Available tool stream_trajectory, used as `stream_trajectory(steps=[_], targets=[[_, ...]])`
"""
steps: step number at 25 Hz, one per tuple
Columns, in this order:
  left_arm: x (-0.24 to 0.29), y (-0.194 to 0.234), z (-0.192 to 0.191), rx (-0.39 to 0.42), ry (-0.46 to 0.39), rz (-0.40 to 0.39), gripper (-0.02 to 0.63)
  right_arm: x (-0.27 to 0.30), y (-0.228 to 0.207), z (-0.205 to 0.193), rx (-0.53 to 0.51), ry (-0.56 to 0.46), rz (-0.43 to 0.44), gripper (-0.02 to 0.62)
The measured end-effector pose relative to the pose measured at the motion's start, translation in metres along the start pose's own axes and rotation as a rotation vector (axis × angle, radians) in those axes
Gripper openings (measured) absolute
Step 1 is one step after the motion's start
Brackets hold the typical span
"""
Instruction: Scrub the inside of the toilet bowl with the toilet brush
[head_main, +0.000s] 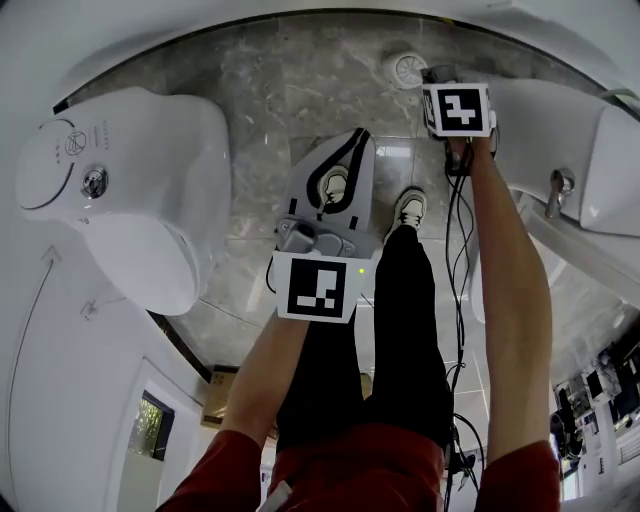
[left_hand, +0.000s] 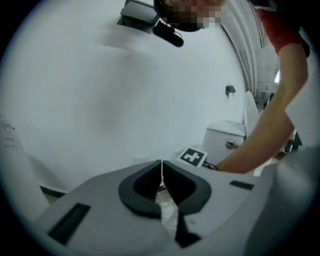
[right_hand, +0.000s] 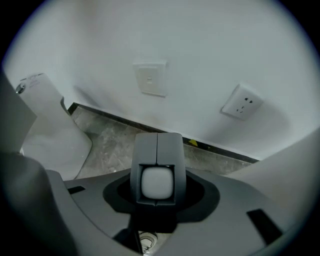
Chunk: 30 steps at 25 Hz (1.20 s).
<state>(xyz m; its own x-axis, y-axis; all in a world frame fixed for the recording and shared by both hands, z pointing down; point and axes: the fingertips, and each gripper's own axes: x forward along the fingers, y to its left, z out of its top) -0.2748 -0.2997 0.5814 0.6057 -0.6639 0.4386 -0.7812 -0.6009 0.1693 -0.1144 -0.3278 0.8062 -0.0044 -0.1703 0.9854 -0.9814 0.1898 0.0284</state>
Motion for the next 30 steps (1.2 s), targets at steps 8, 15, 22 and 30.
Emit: stream_trajectory(steps=[8,15,22,30], targets=[[-0.033,-0.032,0.06,0.026,-0.004,-0.05,-0.005,-0.155,0.041,-0.039,0.205,-0.298,0.101,0.167],[-0.08,-0.091,0.13,0.092,-0.052,-0.149,-0.005,-0.32,0.054,-0.116,0.396,-0.464,0.16,0.167],[-0.113,-0.236,0.17,0.215,-0.005,-0.436,-0.005,-0.444,0.023,-0.232,0.638,-0.487,0.093,0.167],[-0.12,-0.442,0.132,0.352,0.069,-0.72,-0.005,-0.483,-0.041,-0.428,0.915,-0.478,-0.027,0.167]])
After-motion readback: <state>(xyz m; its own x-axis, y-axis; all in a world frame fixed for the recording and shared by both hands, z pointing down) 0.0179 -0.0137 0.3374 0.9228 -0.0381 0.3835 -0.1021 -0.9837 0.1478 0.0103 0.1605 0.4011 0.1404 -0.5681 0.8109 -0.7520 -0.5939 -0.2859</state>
